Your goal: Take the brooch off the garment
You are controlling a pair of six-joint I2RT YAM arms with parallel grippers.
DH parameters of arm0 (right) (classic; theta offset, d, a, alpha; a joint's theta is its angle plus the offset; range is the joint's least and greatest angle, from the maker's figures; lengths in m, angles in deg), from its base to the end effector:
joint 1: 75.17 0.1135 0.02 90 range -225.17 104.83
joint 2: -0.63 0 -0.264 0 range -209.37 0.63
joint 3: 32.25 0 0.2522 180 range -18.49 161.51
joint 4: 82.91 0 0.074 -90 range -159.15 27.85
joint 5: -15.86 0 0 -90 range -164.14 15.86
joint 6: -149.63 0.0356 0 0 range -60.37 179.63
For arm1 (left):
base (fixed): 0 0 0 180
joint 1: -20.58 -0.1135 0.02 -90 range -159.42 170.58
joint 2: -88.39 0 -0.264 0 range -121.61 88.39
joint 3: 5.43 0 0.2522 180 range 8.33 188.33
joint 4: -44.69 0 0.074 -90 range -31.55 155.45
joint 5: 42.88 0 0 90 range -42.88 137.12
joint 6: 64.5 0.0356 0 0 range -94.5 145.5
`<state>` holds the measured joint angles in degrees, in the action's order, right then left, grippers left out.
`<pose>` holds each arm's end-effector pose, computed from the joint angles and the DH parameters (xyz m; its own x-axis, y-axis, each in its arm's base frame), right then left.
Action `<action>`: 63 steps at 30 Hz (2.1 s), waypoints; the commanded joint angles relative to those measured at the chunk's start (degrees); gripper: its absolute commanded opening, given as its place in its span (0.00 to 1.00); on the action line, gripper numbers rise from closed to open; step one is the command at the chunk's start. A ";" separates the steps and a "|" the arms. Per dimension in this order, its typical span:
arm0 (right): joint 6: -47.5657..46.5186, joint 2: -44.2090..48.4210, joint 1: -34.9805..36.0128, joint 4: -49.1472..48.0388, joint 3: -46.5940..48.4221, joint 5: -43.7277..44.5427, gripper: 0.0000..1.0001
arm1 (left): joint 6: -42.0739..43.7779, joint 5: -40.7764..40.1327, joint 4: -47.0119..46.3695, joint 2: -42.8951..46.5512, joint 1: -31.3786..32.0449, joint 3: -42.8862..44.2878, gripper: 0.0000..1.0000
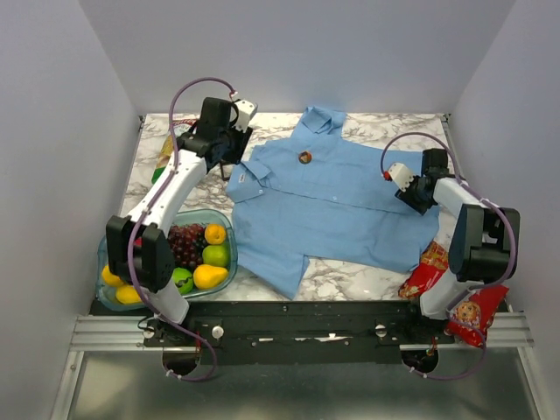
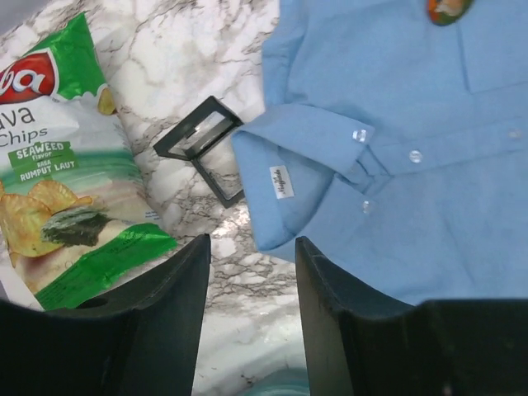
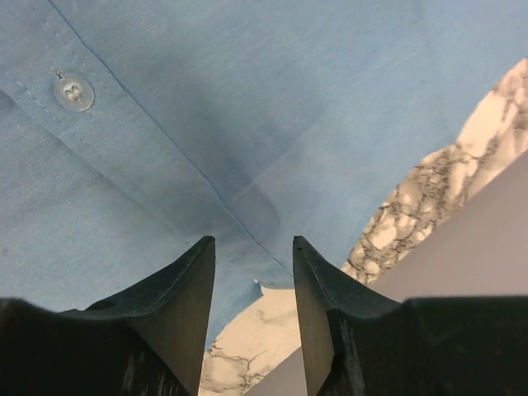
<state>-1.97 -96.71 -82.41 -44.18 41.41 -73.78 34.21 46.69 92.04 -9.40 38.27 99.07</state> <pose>0.3328 -0.0425 0.1769 -0.5316 -0.8192 -0.2154 -0.7121 0.5699 -0.4101 0.3711 -0.1181 0.3331 -0.5682 0.3402 -0.7493 0.3890 0.9134 0.1197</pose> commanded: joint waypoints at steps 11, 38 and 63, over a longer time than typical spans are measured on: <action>-8.44 9.45 0.48 2.54 -3.82 -12.67 0.52 | 23.63 14.50 14.93 -8.80 7.53 -6.36 0.20; -15.65 1.54 1.36 0.78 -5.32 -6.60 0.52 | 13.97 15.45 12.03 -11.02 21.51 -26.39 0.12; -7.50 3.21 6.45 12.91 14.53 -22.93 0.58 | 8.87 21.96 17.04 -11.34 8.77 11.22 0.36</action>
<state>-17.51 -95.90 -78.67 -35.65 51.03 -88.36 48.66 68.15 109.85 -12.90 50.18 93.06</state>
